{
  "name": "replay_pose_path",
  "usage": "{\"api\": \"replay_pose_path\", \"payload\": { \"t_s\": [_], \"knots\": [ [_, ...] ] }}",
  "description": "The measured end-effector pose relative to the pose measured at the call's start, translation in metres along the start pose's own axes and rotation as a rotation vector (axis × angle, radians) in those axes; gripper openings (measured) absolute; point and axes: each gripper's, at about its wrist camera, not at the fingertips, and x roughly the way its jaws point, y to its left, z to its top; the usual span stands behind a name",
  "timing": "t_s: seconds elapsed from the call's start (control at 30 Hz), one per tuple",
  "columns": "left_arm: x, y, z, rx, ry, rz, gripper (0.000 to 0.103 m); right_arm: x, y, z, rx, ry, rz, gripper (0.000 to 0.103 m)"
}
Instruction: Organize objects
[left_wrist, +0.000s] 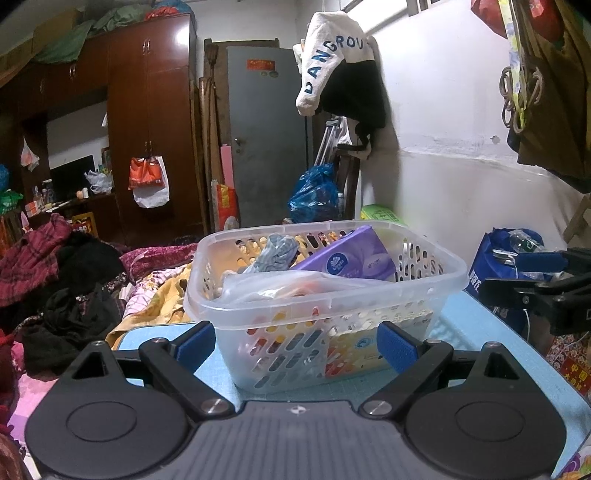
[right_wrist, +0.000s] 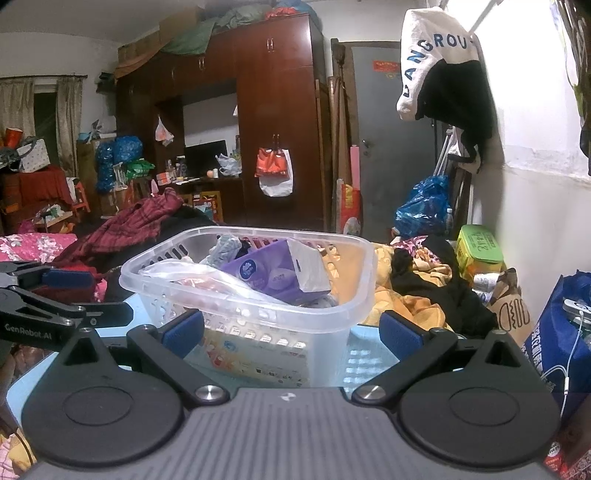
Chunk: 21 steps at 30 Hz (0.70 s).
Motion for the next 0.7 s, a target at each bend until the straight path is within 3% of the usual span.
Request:
{"api": "replay_pose_path", "payload": {
  "t_s": [0.7],
  "knots": [
    [0.0002, -0.0019, -0.0006, -0.002, -0.008, 0.001, 0.096, 0.0020, 0.0022, -0.0021, 0.003, 0.017, 0.005, 0.103]
  ]
}}
